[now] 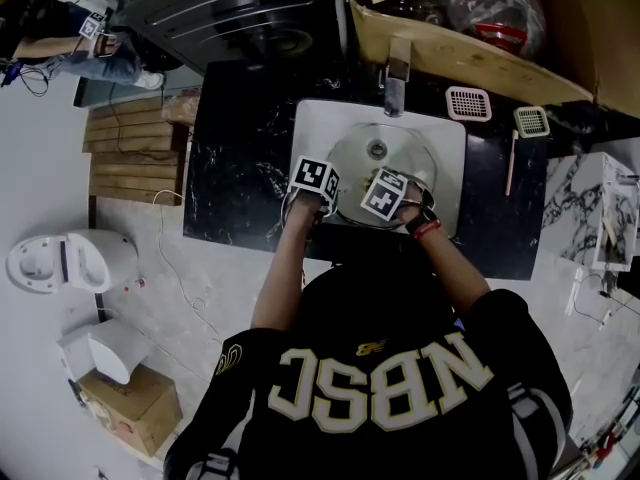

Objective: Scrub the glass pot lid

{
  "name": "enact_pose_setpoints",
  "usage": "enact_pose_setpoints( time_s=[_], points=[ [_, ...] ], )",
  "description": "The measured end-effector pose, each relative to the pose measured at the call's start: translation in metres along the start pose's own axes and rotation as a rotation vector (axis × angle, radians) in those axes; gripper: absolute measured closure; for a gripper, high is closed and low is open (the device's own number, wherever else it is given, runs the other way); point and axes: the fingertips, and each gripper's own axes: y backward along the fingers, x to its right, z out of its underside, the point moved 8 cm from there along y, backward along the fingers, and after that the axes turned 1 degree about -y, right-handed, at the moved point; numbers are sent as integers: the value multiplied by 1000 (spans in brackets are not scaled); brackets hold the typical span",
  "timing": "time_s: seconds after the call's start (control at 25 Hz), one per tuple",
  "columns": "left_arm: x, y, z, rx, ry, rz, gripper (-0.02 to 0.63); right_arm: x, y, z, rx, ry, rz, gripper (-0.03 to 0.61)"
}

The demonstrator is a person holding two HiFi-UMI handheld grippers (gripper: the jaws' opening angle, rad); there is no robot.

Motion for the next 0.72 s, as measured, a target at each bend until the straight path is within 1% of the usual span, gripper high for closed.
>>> enact_pose_setpoints(
  time_s=[0.08, 0.16, 0.28, 0.44, 0.52, 0.6, 0.72],
  points=[
    [0, 0, 1, -2, -2, -2, 601, 7, -9, -8, 11, 26, 33, 525],
    [0, -1, 0, -1, -4, -2, 601, 20, -17, -12, 28, 20, 76, 525],
    [0, -1, -1, 3, -11, -5, 601, 39, -17, -12, 45, -36, 134, 525],
    [1, -2, 0, 1, -44, -32, 601, 57, -14, 9, 26, -125, 226, 526],
    [2, -2, 0, -1, -62, -46, 601, 57, -8, 19, 22, -169, 240, 526],
    [3, -2, 0, 6, -82, -56, 601, 48, -2, 23, 10, -191, 225, 528],
    [5, -3, 0, 13, -110, -71, 601, 28, -2, 17, -16, -146, 222, 531]
  ],
)
